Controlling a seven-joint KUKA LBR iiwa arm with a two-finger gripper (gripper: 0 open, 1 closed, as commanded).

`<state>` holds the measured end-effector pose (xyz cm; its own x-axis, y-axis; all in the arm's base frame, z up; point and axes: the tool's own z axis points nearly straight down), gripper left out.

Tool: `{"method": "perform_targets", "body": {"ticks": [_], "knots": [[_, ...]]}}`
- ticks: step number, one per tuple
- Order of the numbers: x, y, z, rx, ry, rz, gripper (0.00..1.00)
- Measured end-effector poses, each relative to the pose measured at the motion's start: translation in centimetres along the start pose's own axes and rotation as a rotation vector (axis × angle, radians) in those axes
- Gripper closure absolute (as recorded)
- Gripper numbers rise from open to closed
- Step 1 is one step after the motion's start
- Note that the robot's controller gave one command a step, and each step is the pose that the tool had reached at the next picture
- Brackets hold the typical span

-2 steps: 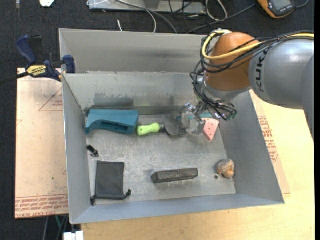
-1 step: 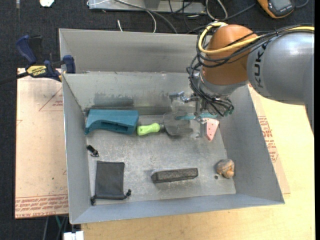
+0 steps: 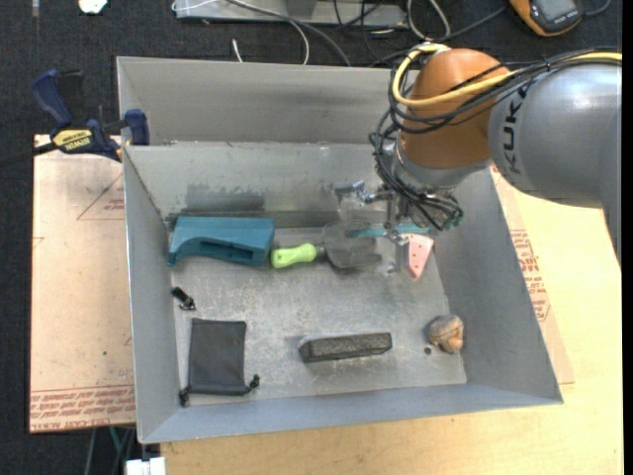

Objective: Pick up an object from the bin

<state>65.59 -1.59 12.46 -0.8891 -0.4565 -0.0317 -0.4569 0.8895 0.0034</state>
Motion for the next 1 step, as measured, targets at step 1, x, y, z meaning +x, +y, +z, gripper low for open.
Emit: {"method": "perform_targets", "body": {"ticks": [1], "knots": [[-0.63,1.47,3.19,0.0,-0.004,-0.027,0.0]]}}
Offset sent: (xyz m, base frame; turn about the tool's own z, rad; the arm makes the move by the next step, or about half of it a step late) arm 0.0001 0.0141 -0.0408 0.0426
